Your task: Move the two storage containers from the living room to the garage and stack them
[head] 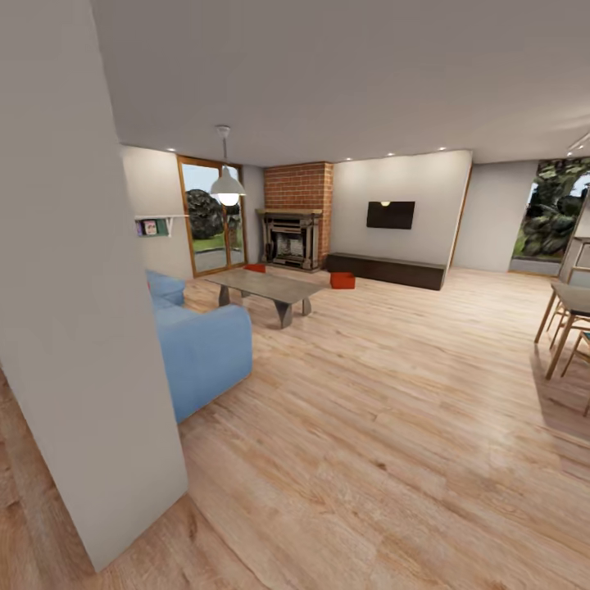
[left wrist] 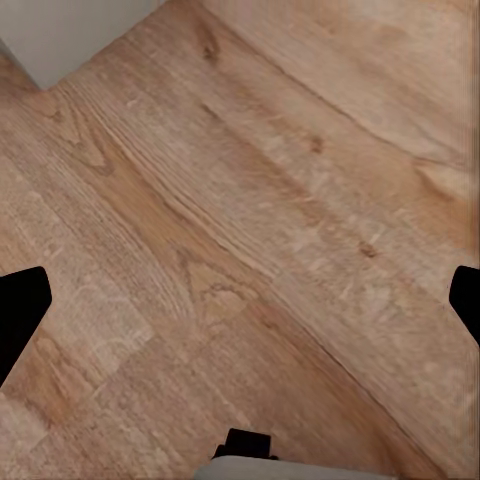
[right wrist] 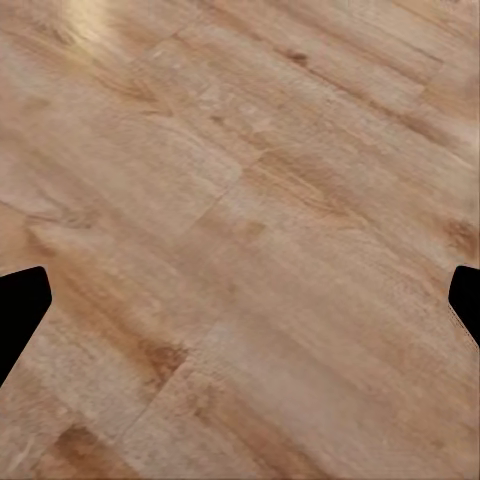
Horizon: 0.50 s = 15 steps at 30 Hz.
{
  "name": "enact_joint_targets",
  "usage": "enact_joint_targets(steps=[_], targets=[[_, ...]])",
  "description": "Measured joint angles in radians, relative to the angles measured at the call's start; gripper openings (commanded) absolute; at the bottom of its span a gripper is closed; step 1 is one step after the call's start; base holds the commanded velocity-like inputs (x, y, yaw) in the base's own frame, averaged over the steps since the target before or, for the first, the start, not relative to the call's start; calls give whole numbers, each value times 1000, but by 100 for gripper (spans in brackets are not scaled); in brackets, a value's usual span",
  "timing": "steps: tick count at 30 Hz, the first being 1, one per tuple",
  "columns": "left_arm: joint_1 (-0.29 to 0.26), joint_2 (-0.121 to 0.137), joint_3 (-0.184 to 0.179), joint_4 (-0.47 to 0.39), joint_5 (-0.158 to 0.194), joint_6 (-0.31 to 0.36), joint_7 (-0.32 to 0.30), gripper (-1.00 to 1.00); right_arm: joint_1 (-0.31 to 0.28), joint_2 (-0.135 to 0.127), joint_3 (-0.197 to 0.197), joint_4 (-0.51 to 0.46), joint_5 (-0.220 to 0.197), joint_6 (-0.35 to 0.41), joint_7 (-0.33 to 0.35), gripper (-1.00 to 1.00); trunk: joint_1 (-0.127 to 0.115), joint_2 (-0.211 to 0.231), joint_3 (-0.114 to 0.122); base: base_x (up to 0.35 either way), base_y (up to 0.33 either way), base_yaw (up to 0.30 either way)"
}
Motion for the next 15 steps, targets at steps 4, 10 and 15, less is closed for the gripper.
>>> enact_joint_targets(steps=[4,10,15], targets=[[0,0,0,0,0,0,0,100,0,0,0,0,0,0,0,100,0,0,0,325,-162,0],[0,0,0,0,0,0,0,100,0,0,0,0,0,0,0,100,0,0,0,325,-144,0],[0,0,0,0,0,0,0,100,0,0,0,0,0,0,-1,100,0,0,0,325,-127,0]])
